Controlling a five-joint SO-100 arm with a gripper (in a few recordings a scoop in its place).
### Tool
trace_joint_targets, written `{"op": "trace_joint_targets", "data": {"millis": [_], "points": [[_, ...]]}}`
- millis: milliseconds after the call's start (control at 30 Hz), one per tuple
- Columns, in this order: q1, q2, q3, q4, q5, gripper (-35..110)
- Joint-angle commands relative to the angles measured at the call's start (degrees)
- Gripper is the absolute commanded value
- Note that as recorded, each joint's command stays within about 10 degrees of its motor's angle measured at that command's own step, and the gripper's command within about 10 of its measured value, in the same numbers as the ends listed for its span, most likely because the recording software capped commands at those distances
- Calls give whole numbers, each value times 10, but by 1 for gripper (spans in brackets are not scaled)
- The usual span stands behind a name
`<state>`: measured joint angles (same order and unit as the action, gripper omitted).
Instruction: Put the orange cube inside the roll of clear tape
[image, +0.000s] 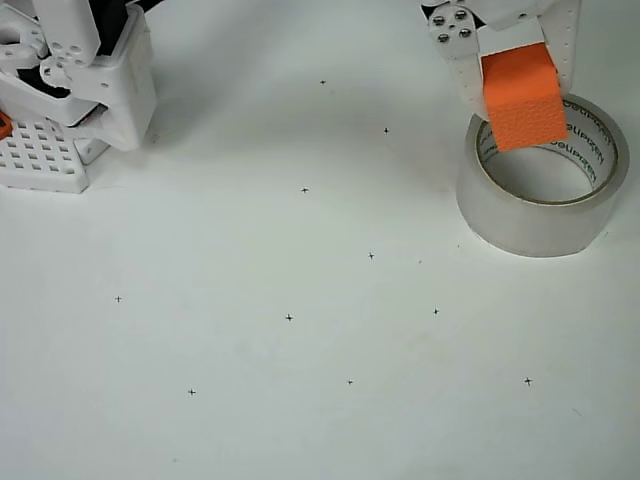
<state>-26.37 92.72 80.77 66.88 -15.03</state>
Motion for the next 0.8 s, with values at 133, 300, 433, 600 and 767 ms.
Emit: {"op": "trace_joint_targets", "data": {"millis": [133, 300, 433, 600, 767], "points": [[-34, -10, -67, 4, 12, 14], [-48, -28, -72, 4, 21, 14], [-55, -41, -73, 4, 27, 14], [-57, -72, -98, 4, 25, 14], [-54, -91, -114, 4, 22, 19]]}}
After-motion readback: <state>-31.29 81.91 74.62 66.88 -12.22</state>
